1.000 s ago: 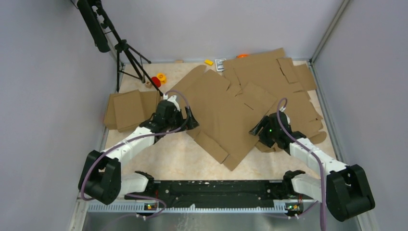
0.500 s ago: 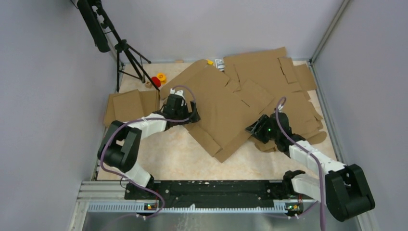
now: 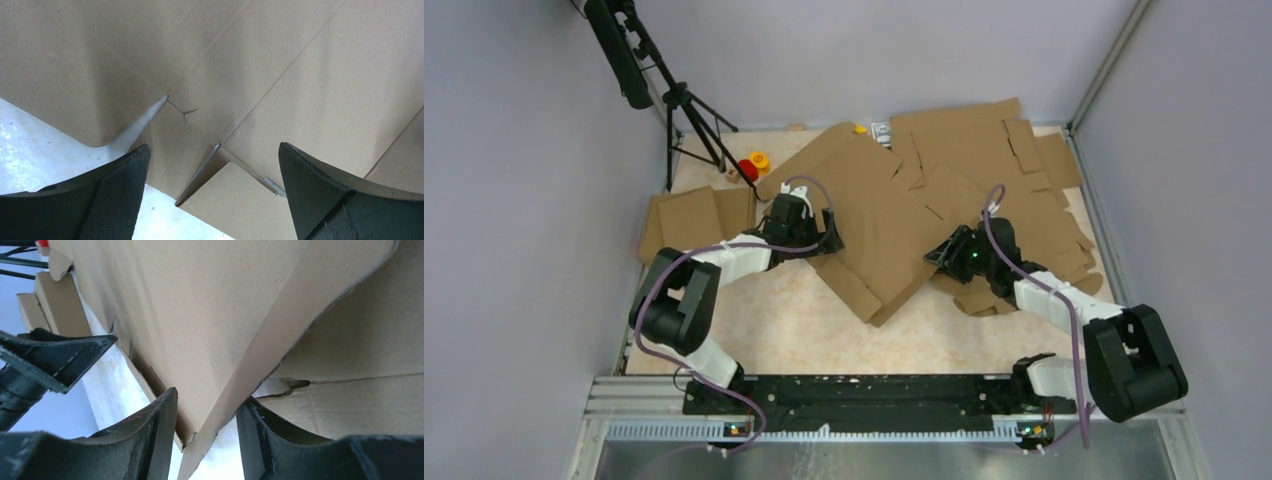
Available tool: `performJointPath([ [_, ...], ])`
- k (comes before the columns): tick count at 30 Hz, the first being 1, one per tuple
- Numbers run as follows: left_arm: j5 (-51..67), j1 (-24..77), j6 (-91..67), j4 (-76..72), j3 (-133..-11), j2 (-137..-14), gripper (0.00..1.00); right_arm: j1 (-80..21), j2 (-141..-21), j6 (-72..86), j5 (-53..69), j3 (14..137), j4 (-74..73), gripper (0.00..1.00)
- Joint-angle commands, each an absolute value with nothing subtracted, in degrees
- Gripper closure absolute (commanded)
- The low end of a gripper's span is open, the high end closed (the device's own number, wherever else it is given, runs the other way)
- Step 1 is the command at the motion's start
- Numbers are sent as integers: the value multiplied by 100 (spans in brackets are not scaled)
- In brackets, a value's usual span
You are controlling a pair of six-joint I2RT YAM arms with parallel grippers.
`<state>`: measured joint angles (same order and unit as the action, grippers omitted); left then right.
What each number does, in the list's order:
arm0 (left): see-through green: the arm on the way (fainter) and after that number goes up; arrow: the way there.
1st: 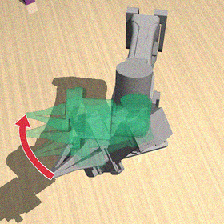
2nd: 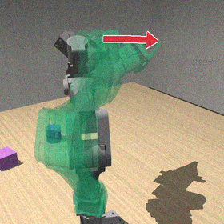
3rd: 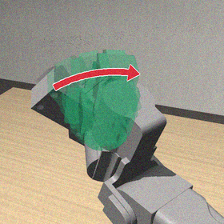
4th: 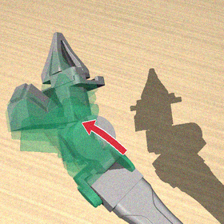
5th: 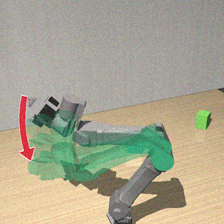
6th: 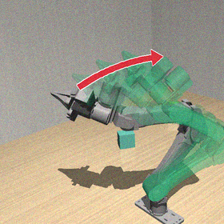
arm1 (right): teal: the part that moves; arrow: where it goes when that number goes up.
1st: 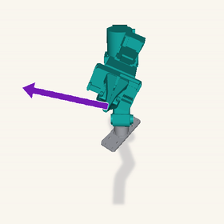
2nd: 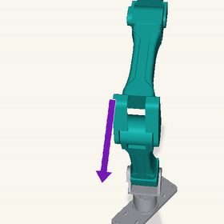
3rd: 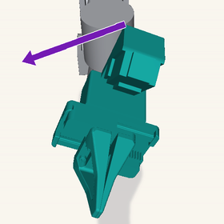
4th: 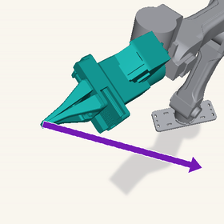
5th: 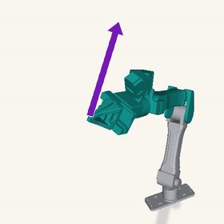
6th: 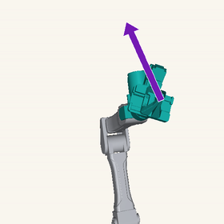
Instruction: Fold the paper box
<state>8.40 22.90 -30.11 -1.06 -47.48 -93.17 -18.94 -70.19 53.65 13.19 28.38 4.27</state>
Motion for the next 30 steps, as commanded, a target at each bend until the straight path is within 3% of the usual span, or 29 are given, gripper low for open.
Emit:
performJointPath([
  [1,1110,2298,-3107,-167,-4774,-9328,3,-1879,-7377,5280,1163,3335,224,54],
  [5,1152,2304,-3120,-172,-4722,-9230,3,-1908,-7600,5149,889,3508,-286,56],
  [6,1115,2301,-3131,-151,-4700,-9178,4,-1909,-7629,5074,881,3521,-349,61],
  [8,988,2306,-3162,-45,-4653,-8967,4,-1910,-7598,4907,940,3544,-366,83],
  [9,909,2301,-3168,-29,-4622,-8792,4,-1910,-7547,4746,1039,3561,-350,86],
  [12,657,2303,-3222,423,-4563,-8173,3,-1915,-7304,4141,1403,3672,-340,87],
  [18,914,2305,-3121,632,-4441,-7143,1,-1992,-6799,3046,689,4296,-1363,90],
  [24,2019,2508,-2983,732,-4796,-7526,7,-2483,-6050,1799,590,4312,-1252,90],
  [30,2111,3005,-2791,844,-5160,-7917,11,-2782,-5892,1376,238,4211,-1134,90],
])
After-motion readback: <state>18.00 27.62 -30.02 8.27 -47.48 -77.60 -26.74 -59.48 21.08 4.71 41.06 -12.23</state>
